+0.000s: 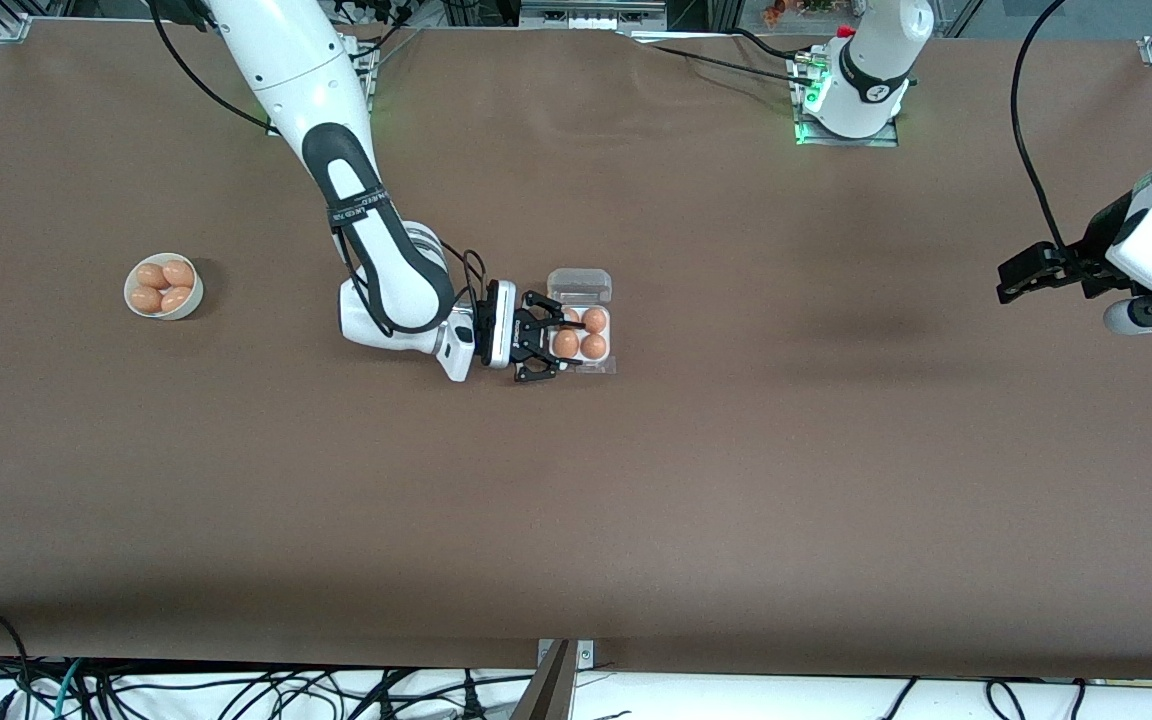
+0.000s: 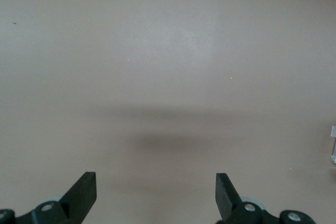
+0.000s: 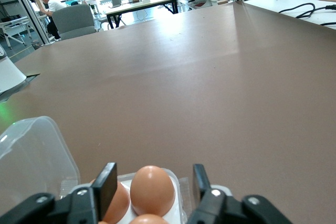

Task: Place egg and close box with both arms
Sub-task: 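Withdraw the right gripper to rest while the left gripper moves inward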

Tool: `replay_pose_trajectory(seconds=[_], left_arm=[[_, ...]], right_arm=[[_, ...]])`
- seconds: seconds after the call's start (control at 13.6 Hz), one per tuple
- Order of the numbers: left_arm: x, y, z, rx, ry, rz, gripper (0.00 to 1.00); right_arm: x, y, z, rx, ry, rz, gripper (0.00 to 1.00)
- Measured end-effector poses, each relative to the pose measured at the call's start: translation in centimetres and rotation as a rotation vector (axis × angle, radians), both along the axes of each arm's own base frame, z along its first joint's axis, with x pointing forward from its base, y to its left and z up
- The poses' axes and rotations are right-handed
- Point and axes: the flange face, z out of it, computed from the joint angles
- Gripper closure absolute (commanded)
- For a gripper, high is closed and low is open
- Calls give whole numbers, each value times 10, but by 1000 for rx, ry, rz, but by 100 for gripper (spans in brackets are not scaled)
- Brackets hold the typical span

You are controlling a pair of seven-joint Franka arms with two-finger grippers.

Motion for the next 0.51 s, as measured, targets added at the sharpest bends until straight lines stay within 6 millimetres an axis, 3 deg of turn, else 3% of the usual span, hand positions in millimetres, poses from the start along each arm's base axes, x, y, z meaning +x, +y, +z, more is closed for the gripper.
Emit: replay_pose_trajectory(seconds=[0.29,0.51], left_arm=[[0,0,0,0,0,0,0],[0,0,0,0,0,0,0]], right_arm=[[3,1,4,10,-2,-6,0],[28,-19,26,9,-20,-52,0]])
